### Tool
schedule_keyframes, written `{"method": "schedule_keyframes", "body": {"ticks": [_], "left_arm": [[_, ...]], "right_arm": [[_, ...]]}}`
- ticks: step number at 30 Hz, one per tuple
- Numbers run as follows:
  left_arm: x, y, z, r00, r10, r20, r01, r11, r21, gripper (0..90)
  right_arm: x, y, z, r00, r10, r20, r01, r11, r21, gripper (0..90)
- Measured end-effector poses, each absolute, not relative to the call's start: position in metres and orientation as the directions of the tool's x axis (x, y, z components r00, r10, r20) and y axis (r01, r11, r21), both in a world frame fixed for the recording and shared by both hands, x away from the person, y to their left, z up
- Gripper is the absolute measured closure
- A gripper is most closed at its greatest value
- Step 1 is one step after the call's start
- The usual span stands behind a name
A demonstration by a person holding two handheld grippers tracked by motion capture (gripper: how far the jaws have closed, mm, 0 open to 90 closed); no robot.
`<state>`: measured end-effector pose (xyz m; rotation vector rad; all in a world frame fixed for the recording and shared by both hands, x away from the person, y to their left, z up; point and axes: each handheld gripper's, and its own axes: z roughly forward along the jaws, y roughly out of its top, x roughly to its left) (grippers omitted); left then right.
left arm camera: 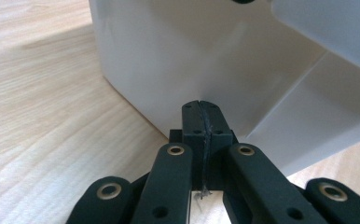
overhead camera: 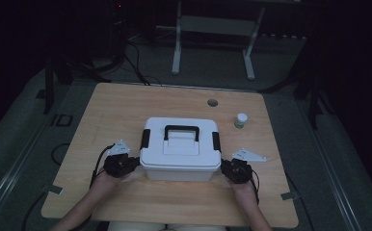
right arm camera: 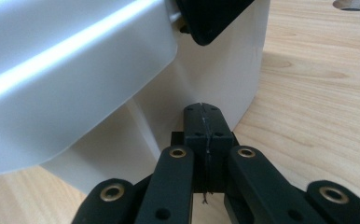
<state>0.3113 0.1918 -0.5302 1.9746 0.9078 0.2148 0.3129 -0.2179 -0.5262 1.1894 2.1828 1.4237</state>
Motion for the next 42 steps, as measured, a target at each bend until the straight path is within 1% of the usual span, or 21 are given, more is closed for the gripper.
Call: {"method": "schedule_keyframes", "body": {"ticks": [10, 16, 18, 19, 20, 21, 22, 23, 25, 26, 27, 28, 30, 31, 32, 33, 34, 35, 36, 39, 42], "left_arm": [[0.302, 0.19, -0.531, 0.727, 0.657, -0.201, 0.505, -0.312, 0.805, 89.5], [0.302, 0.191, -0.532, 0.726, 0.655, -0.209, 0.504, -0.299, 0.81, 89.4], [0.303, 0.192, -0.533, 0.728, 0.653, -0.209, 0.5, -0.297, 0.813, 89.3], [0.303, 0.193, -0.533, 0.73, 0.651, -0.21, 0.499, -0.297, 0.814, 89.1], [0.304, 0.193, -0.533, 0.73, 0.65, -0.211, 0.499, -0.296, 0.815, 88.9], [0.304, 0.193, -0.533, 0.73, 0.65, -0.211, 0.499, -0.296, 0.815, 86.3], [0.307, 0.197, -0.535, 0.723, 0.657, -0.214, 0.509, -0.296, 0.808, 81.0], [0.308, 0.199, -0.536, 0.715, 0.661, -0.225, 0.521, -0.29, 0.803, 78.7], [0.31, 0.205, -0.538, 0.702, 0.668, -0.245, 0.542, -0.28, 0.792, 72.0], [0.31, 0.205, -0.538, 0.702, 0.668, -0.245, 0.542, -0.28, 0.792, 64.9], [0.311, 0.208, -0.539, 0.701, 0.669, -0.245, 0.546, -0.283, 0.789, 64.9], [0.311, 0.214, -0.539, 0.702, 0.67, -0.24, 0.551, -0.298, 0.779, 57.6], [0.312, 0.22, -0.538, 0.71, 0.659, -0.25, 0.556, -0.306, 0.772, 49.5], [0.312, 0.22, -0.538, 0.71, 0.659, -0.25, 0.556, -0.306, 0.772, 48.8], [0.311, 0.224, -0.536, 0.712, 0.656, -0.251, 0.559, -0.312, 0.768, 48.0], [0.311, 0.224, -0.536, 0.712, 0.656, -0.251, 0.559, -0.312, 0.768, 46.7], [0.311, 0.227, -0.534, 0.711, 0.656, -0.252, 0.56, -0.313, 0.767, 46.7], [0.311, 0.231, -0.53, 0.71, 0.658, -0.252, 0.56, -0.31, 0.768, 44.9], [0.311, 0.233, -0.528, 0.709, 0.657, -0.255, 0.561, -0.306, 0.769, 44.4], [0.311, 0.236, -0.522, 0.713, 0.652, -0.258, 0.558, -0.305, 0.772, 42.3], [0.31, 0.242, -0.51, 0.721, 0.646, -0.25, 0.545, -0.307, 0.78, 42.3]], "right_arm": [[0.3, -0.223, -0.528, -0.622, 0.756, 0.203, 0.483, 0.166, 0.86, 90.0], [0.3, -0.224, -0.528, -0.624, 0.755, 0.203, 0.48, 0.166, 0.861, 90.0], [0.301, -0.225, -0.528, -0.625, 0.748, 0.223, 0.489, 0.152, 0.859, 90.0], [0.301, -0.224, -0.528, -0.626, 0.751, 0.211, 0.481, 0.159, 0.862, 90.0], [0.301, -0.224, -0.528, -0.628, 0.751, 0.203, 0.476, 0.166, 0.863, 90.0], [0.301, -0.224, -0.528, -0.628, 0.751, 0.203, 0.476, 0.166, 0.863, 90.0], [0.304, -0.226, -0.529, -0.629, 0.751, 0.2, 0.476, 0.169, 0.863, 86.6], [0.305, -0.227, -0.529, -0.627, 0.755, 0.192, 0.475, 0.176, 0.862, 85.2], [0.308, -0.23, -0.531, -0.62, 0.76, 0.196, 0.486, 0.176, 0.856, 76.3], [0.308, -0.232, -0.531, -0.618, 0.761, 0.196, 0.489, 0.177, 0.854, 71.5], [0.308, -0.232, -0.531, -0.618, 0.761, 0.196, 0.489, 0.177, 0.854, 71.5], [0.31, -0.237, -0.533, -0.613, 0.771, 0.174, 0.49, 0.198, 0.849, 55.5], [0.311, -0.242, -0.534, -0.601, 0.779, 0.176, 0.499, 0.194, 0.845, 46.3], [0.311, -0.242, -0.534, -0.601, 0.779, 0.176, 0.499, 0.194, 0.845, 46.3], [0.313, -0.248, -0.536, -0.583, 0.791, 0.188, 0.514, 0.179, 0.839, 34.9], [0.313, -0.248, -0.536, -0.583, 0.791, 0.188, 0.514, 0.179, 0.839, 34.9], [0.313, -0.252, -0.536, -0.571, 0.797, 0.196, 0.521, 0.167, 0.837, 32.8], [0.312, -0.259, -0.538, -0.567, 0.795, 0.214, 0.532, 0.155, 0.832, 23.0], [0.312, -0.26, -0.538, -0.571, 0.794, 0.209, 0.533, 0.165, 0.83, 19.8], [0.31, -0.265, -0.54, -0.563, 0.8, 0.207, 0.533, 0.161, 0.831, 19.8], [0.308, -0.274, -0.54, -0.559, 0.8, 0.216, 0.532, 0.147, 0.834, 17.8]]}}
